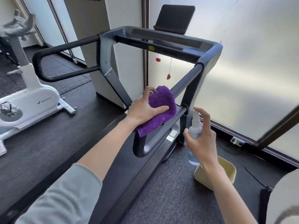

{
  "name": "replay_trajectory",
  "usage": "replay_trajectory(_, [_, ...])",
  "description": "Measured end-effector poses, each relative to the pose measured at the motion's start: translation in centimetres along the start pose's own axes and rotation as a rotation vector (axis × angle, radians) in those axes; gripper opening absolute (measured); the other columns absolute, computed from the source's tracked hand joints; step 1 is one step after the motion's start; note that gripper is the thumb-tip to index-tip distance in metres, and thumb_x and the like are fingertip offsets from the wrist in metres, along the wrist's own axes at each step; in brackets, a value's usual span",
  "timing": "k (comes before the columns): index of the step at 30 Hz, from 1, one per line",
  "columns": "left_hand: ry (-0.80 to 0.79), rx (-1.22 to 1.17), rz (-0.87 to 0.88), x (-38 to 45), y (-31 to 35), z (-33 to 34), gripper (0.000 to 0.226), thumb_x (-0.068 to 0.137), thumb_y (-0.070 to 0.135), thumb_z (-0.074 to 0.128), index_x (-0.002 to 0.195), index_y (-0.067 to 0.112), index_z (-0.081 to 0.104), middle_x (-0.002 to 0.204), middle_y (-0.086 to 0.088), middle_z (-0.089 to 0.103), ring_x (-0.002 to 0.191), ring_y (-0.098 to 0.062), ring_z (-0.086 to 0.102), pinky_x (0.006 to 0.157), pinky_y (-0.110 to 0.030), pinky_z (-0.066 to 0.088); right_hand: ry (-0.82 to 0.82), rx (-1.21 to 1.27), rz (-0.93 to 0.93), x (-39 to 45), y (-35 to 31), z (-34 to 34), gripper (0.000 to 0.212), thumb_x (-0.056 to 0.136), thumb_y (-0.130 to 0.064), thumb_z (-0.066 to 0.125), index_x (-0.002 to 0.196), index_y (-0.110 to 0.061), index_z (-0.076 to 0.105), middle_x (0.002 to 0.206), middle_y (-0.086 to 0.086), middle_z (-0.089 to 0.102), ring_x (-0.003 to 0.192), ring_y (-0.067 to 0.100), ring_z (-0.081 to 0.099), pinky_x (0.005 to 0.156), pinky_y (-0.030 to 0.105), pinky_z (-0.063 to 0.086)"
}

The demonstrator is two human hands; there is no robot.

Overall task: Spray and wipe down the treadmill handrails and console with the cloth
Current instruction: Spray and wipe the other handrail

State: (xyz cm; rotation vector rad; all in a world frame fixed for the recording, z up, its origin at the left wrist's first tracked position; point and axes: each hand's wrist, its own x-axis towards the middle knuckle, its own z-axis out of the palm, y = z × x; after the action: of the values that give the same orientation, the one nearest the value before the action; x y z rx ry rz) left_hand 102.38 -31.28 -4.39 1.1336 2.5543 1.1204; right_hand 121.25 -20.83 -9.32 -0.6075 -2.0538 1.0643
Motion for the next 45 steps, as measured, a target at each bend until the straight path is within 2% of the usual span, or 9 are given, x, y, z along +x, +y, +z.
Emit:
replay_trajectory(4, [0.11, -0.018, 0.056, -2.6, -0.4, 0.0, 0.059, 0.072, 0.067, 0.068, 0.121, 0.041, 0.047, 0.116, 0.01, 0.06, 0.099, -0.014, 0.06, 0.084, -0.033, 0.049, 0.014, -0.015, 0.01, -1.4, -1.1, 0.4, 0.07, 0.085, 0.004, 0.063, 0.131, -0.042, 0.038, 0.059, 0.02, 0.057, 0.053, 0.04, 0.058, 0.058, 0.052, 0.056])
replay_trajectory(7, [0.128, 0.1, 0.06, -2.7, -0.2, 0.5, 0.073, 0.072, 0.071, 0.065, 0.135, 0.043, 0.041, 0.122, 0.003, 0.058, 0.107, -0.023, 0.06, 0.091, -0.04, 0.049, 0.025, -0.032, -0.003, -1.8, -1.4, 0.4, 0.071, 0.086, 0.003, 0.064, 0.129, -0.047, 0.038, 0.057, 0.018, 0.058, 0.051, 0.038, 0.059, 0.056, 0.051, 0.055])
replay_trajectory(11, [0.069, 0.268, 0.016, 0.0, 0.3, 0.7, 0.08, 0.075, 0.078, 0.054, 0.142, 0.04, 0.036, 0.12, -0.003, 0.062, 0.109, -0.027, 0.061, 0.09, -0.04, 0.05, 0.04, -0.025, 0.012, -0.8, -0.6, 0.3, 0.072, 0.085, 0.002, 0.065, 0.13, -0.048, 0.037, 0.058, 0.02, 0.058, 0.05, 0.041, 0.059, 0.054, 0.054, 0.055])
replay_trajectory(21, [-0.019, 0.311, 0.022, 8.3, 2.4, 3.4, 0.078, 0.072, 0.079, 0.057, 0.134, 0.033, 0.045, 0.115, 0.0, 0.066, 0.105, -0.026, 0.062, 0.076, -0.029, 0.039, 0.143, 0.042, 0.009, 8.5, 3.3, 0.8, 0.068, 0.085, 0.007, 0.062, 0.133, -0.036, 0.038, 0.063, 0.021, 0.055, 0.047, 0.04, 0.056, 0.05, 0.053, 0.053])
replay_trajectory(28, [-0.143, 0.122, -0.055, 15.2, 3.5, 6.0, 0.075, 0.07, 0.075, 0.063, 0.133, 0.038, 0.046, 0.115, 0.008, 0.065, 0.106, -0.016, 0.06, 0.085, -0.028, 0.042, 0.143, 0.028, 0.029, 16.2, 7.7, -2.0, 0.071, 0.083, 0.008, 0.06, 0.133, -0.036, 0.036, 0.058, 0.03, 0.053, 0.05, 0.044, 0.055, 0.067, 0.054, 0.055])
replay_trajectory(30, [-0.144, 0.132, -0.048, 17.5, 4.3, 7.0, 0.077, 0.07, 0.075, 0.063, 0.134, 0.037, 0.045, 0.117, 0.006, 0.064, 0.106, -0.017, 0.059, 0.088, -0.029, 0.044, 0.145, 0.022, 0.027, 18.1, 9.0, -2.9, 0.071, 0.083, 0.009, 0.06, 0.134, -0.034, 0.037, 0.056, 0.028, 0.052, 0.048, 0.041, 0.054, 0.073, 0.046, 0.054])
replay_trajectory(33, [-0.152, 0.149, -0.06, 21.1, 5.6, 8.7, 0.079, 0.07, 0.075, 0.064, 0.135, 0.035, 0.045, 0.12, 0.004, 0.064, 0.11, -0.02, 0.059, 0.095, -0.036, 0.047, 0.158, 0.007, 0.031, 20.4, 11.0, -4.4, 0.069, 0.083, 0.006, 0.062, 0.133, -0.035, 0.039, 0.057, 0.022, 0.051, 0.047, 0.032, 0.05, 0.06, 0.042, 0.052])
replay_trajectory(39, [-0.089, 0.292, -0.082, 28.6, 8.9, 13.0, 0.076, 0.067, 0.079, 0.063, 0.12, 0.027, 0.05, 0.114, -0.001, 0.065, 0.107, -0.027, 0.058, 0.083, -0.033, 0.042, 0.146, 0.012, 0.046, 22.3, 14.4, -6.6, 0.069, 0.085, 0.004, 0.064, 0.13, -0.041, 0.04, 0.059, 0.013, 0.053, 0.048, 0.038, 0.053, 0.055, 0.049, 0.054])
replay_trajectory(45, [-0.146, 0.202, -0.121, 29.6, 8.7, 13.0, 0.071, 0.059, 0.074, 0.07, 0.112, 0.031, 0.049, 0.106, 0.004, 0.065, 0.098, -0.023, 0.059, 0.084, -0.032, 0.046, 0.116, -0.001, 0.038, 22.6, 14.4, -7.3, 0.07, 0.085, 0.004, 0.064, 0.129, -0.045, 0.039, 0.065, 0.013, 0.056, 0.049, 0.04, 0.055, 0.054, 0.052, 0.054])
